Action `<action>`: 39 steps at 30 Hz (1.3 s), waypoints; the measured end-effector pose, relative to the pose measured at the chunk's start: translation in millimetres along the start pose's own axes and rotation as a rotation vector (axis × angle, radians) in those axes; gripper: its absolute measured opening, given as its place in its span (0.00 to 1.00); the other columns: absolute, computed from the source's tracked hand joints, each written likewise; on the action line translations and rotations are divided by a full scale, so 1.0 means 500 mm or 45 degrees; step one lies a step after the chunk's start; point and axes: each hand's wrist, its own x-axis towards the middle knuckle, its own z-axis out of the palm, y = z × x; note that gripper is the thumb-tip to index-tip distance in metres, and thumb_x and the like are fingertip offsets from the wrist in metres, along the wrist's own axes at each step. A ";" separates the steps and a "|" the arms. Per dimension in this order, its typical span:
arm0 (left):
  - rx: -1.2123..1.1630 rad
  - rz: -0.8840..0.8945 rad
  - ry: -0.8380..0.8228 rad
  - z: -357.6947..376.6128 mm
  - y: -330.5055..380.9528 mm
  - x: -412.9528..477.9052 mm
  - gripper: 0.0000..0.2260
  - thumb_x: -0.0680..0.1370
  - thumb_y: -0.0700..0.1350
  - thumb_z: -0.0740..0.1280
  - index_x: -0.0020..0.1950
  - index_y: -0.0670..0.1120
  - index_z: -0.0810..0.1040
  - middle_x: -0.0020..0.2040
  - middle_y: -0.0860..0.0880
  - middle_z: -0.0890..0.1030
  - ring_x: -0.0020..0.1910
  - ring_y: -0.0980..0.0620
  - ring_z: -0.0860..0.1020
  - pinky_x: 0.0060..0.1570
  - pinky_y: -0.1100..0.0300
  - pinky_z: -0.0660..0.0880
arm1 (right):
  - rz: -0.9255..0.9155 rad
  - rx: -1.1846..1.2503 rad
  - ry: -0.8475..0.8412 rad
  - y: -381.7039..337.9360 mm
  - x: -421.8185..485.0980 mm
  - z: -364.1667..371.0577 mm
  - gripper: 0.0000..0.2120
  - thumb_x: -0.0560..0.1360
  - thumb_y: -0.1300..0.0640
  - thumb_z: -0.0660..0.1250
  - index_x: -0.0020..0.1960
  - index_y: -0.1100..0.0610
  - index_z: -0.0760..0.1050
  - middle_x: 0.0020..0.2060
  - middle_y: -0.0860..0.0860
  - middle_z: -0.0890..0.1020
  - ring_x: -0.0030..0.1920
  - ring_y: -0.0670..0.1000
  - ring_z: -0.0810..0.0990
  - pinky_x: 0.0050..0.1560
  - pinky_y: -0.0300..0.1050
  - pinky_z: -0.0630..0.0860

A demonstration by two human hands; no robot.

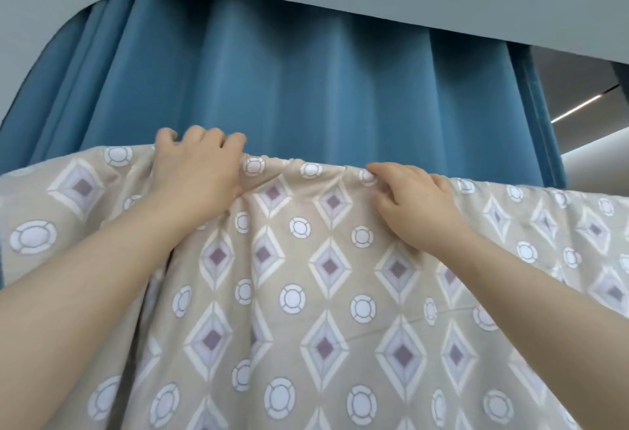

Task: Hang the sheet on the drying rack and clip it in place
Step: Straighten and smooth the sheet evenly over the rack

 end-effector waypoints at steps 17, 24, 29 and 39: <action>-0.493 -0.323 -0.108 -0.001 -0.075 -0.027 0.17 0.81 0.45 0.54 0.70 0.48 0.65 0.67 0.44 0.72 0.65 0.41 0.69 0.61 0.49 0.66 | -0.218 0.213 -0.054 -0.206 0.086 0.059 0.17 0.81 0.51 0.48 0.66 0.50 0.68 0.58 0.52 0.77 0.61 0.57 0.70 0.61 0.52 0.60; -0.310 -0.211 0.036 -0.008 -0.117 -0.030 0.10 0.79 0.39 0.59 0.57 0.44 0.76 0.51 0.43 0.81 0.51 0.40 0.76 0.46 0.51 0.72 | -0.161 0.182 0.050 -0.217 0.087 0.091 0.16 0.82 0.52 0.49 0.65 0.50 0.69 0.57 0.50 0.78 0.60 0.55 0.71 0.61 0.51 0.59; -0.084 -0.112 0.071 -0.005 -0.105 -0.022 0.10 0.75 0.33 0.60 0.53 0.41 0.75 0.49 0.41 0.77 0.47 0.39 0.75 0.39 0.53 0.65 | -0.101 0.201 0.017 -0.214 0.084 0.095 0.16 0.81 0.52 0.49 0.65 0.50 0.69 0.59 0.49 0.78 0.62 0.55 0.70 0.63 0.50 0.57; -0.422 -0.124 -0.090 -0.004 -0.159 -0.025 0.12 0.81 0.47 0.54 0.57 0.43 0.73 0.55 0.44 0.76 0.57 0.42 0.71 0.53 0.50 0.69 | -0.017 0.168 0.047 -0.251 0.074 0.083 0.16 0.81 0.53 0.50 0.65 0.50 0.69 0.59 0.50 0.78 0.62 0.54 0.70 0.64 0.49 0.56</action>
